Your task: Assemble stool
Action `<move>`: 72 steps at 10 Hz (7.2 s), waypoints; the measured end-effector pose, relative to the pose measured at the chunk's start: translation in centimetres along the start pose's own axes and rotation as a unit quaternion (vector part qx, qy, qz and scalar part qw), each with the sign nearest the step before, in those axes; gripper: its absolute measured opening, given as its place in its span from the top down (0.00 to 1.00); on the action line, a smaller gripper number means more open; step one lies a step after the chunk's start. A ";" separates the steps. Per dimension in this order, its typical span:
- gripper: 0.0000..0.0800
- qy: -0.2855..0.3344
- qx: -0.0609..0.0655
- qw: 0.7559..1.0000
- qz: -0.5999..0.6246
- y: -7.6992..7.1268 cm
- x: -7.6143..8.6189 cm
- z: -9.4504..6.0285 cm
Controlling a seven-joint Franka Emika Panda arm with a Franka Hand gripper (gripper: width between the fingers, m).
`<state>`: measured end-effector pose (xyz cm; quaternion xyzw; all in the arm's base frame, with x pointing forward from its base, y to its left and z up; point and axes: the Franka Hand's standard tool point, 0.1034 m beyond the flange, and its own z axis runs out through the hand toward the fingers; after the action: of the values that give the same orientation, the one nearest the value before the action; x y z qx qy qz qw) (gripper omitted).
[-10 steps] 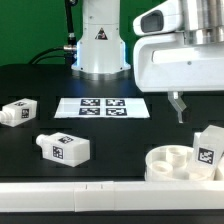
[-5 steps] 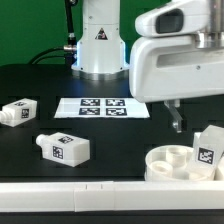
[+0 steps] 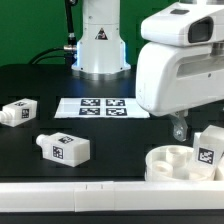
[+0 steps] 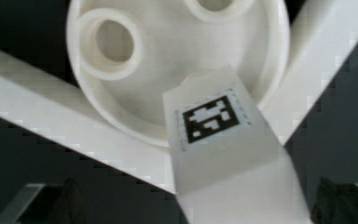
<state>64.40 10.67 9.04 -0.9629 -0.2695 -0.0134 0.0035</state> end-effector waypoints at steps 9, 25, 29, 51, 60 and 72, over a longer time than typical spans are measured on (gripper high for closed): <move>0.58 -0.002 -0.012 0.997 0.071 -0.3 0.0 2.1; 0.58 0.039 -0.017 0.610 0.791 3.9 -3.8 2.2; 0.22 0.046 -0.009 0.625 0.779 3.9 -3.4 0.8; 0.19 0.035 -0.029 0.970 0.238 7.5 -8.6 -1.2; 0.19 -0.030 -0.022 0.997 -0.066 10.8 -14.6 2.3; 0.60 -0.038 -0.008 0.975 0.218 9.9 -17.8 5.5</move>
Offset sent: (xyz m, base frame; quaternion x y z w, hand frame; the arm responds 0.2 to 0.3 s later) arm 0.0000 0.0000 0.0000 0.0000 0.0000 0.0000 1.0000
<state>54.40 -6.94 3.02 -0.9983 -0.0528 0.0217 -0.0118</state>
